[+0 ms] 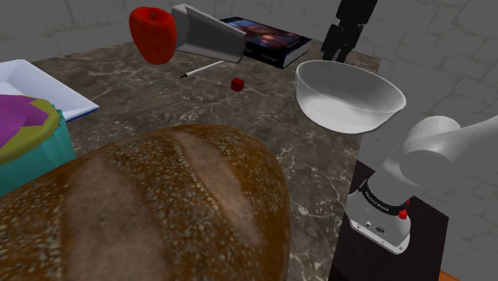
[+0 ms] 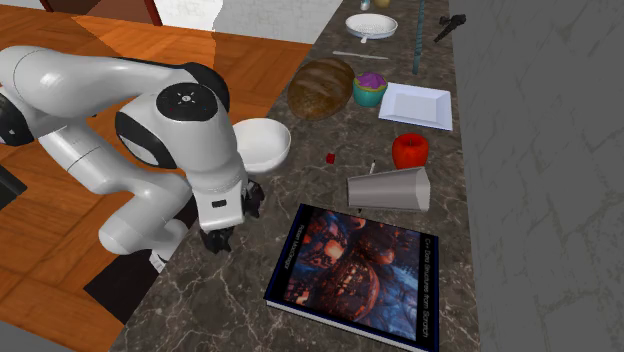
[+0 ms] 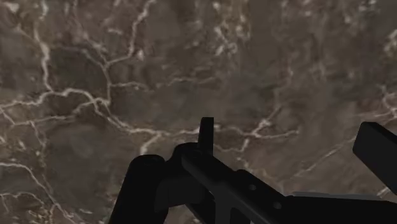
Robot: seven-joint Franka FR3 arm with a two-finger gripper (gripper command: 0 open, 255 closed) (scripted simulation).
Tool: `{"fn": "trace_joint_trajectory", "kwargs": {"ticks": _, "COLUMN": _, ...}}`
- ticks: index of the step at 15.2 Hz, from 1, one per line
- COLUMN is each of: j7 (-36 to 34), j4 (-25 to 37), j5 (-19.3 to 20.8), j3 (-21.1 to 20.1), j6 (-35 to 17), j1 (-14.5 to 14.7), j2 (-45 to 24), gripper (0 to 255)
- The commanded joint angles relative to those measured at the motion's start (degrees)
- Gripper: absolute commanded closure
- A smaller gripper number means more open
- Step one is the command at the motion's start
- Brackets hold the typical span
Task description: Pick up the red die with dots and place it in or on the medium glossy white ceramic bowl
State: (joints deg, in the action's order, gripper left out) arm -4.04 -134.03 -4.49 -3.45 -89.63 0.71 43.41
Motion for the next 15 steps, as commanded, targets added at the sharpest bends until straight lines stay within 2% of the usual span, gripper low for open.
{"fn": "trace_joint_trajectory", "kwargs": {"ticks": 1, "j7": 0.0, "j4": 0.0, "j5": 0.0, "j3": 0.0, "j6": 0.0, "j1": 0.0, "j2": 0.0, "gripper": 0}}
{"fn": "trace_joint_trajectory", "kwargs": {"ticks": 9, "j7": -15.8, "j4": 8.4, "j5": -4.5, "j3": -11.9, "j6": 1.0, "j1": 1.2, "j2": -6.9, "gripper": 0}}
{"fn": "trace_joint_trajectory", "kwargs": {"ticks": 15, "j7": -28.2, "j4": 18.1, "j5": -5.2, "j3": -20.8, "j6": 1.7, "j1": 0.8, "j2": -15.7, "gripper": 0}}
